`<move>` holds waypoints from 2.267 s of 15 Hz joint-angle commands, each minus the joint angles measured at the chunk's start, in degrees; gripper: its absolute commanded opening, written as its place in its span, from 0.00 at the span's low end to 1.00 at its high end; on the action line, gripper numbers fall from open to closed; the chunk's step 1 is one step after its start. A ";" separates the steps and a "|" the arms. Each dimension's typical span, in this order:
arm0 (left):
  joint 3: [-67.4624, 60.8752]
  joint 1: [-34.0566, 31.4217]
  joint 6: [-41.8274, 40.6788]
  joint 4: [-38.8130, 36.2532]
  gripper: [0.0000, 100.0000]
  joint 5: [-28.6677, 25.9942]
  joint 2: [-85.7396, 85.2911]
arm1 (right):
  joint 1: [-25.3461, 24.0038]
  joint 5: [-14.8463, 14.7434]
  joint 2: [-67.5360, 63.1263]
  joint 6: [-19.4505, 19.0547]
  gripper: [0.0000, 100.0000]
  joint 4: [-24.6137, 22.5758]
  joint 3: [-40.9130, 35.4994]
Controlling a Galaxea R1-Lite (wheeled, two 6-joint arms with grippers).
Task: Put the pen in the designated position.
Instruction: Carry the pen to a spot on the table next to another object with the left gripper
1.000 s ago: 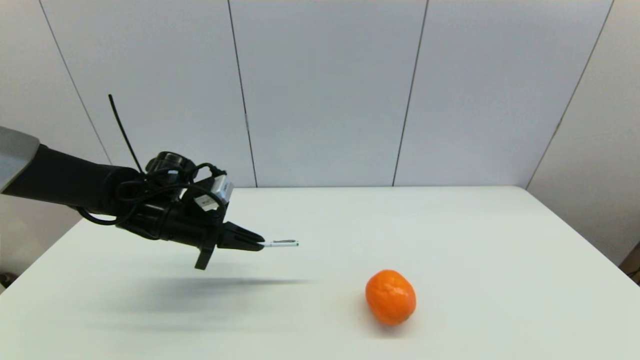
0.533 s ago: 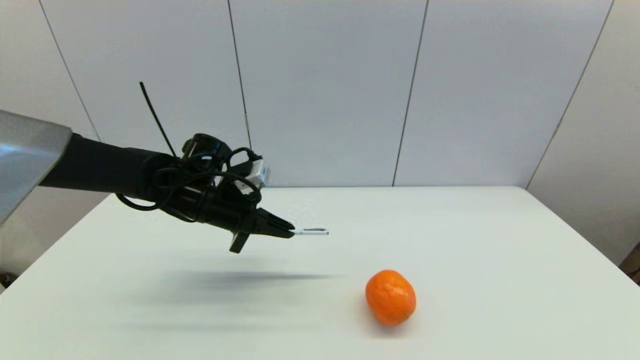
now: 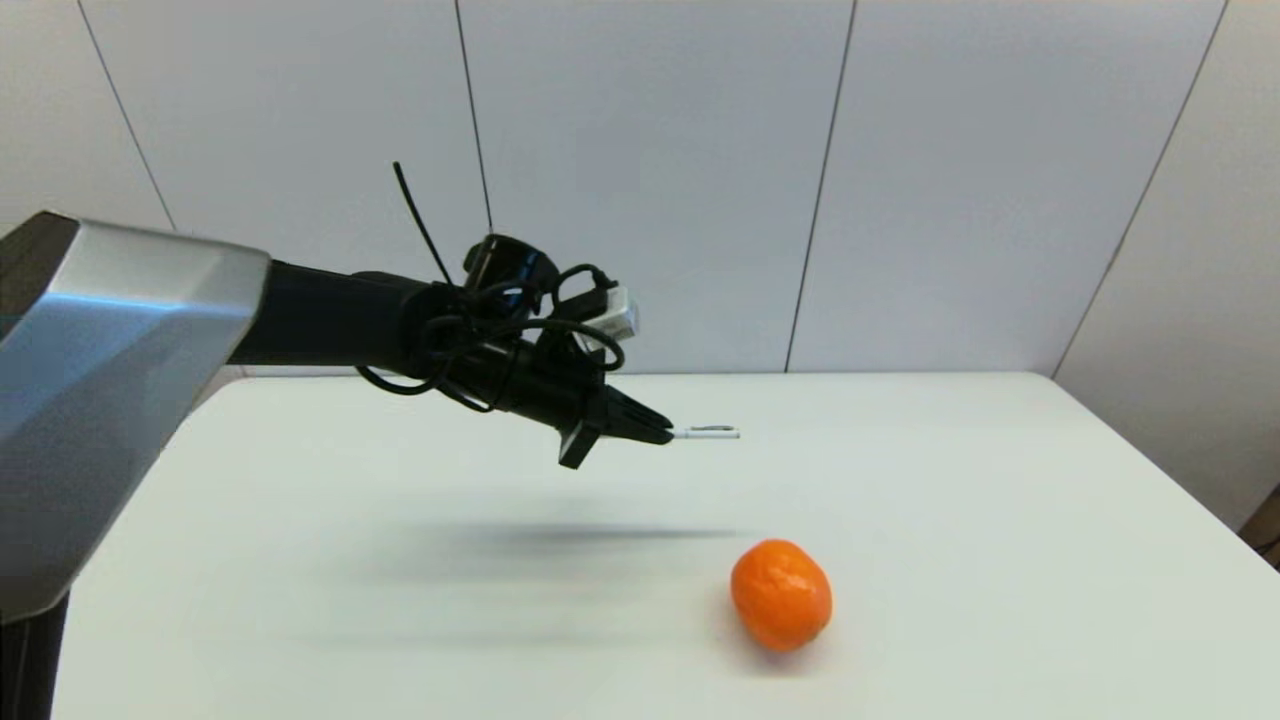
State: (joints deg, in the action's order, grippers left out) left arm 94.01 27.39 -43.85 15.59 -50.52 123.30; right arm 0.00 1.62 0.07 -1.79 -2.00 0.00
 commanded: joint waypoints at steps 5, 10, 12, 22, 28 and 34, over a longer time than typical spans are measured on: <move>4.51 3.11 3.51 -4.78 0.00 5.96 8.80 | 0.00 0.05 -0.07 -0.05 1.00 -0.02 -0.79; 4.60 3.11 5.44 -12.25 0.00 6.22 14.52 | 0.00 0.05 -0.07 -0.05 1.00 -0.02 -0.79; 4.78 3.55 7.55 -16.38 0.00 6.75 16.80 | 0.00 0.05 -0.07 -0.05 1.00 -0.02 -0.79; 6.18 7.06 12.12 -19.46 0.00 7.98 18.82 | 0.00 0.05 -0.07 -0.05 1.00 -0.02 -0.79; 6.09 6.97 12.12 -19.37 0.00 8.07 18.91 | 0.00 0.05 -0.07 -0.05 1.00 -0.02 -0.79; 6.18 7.15 12.12 -19.46 0.00 8.07 19.88 | 0.00 0.05 -0.07 -0.05 1.00 -0.02 -0.79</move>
State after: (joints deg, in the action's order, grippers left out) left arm 100.13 34.47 -31.61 -3.88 -42.23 142.75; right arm 0.00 1.62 0.07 -1.79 -1.97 0.00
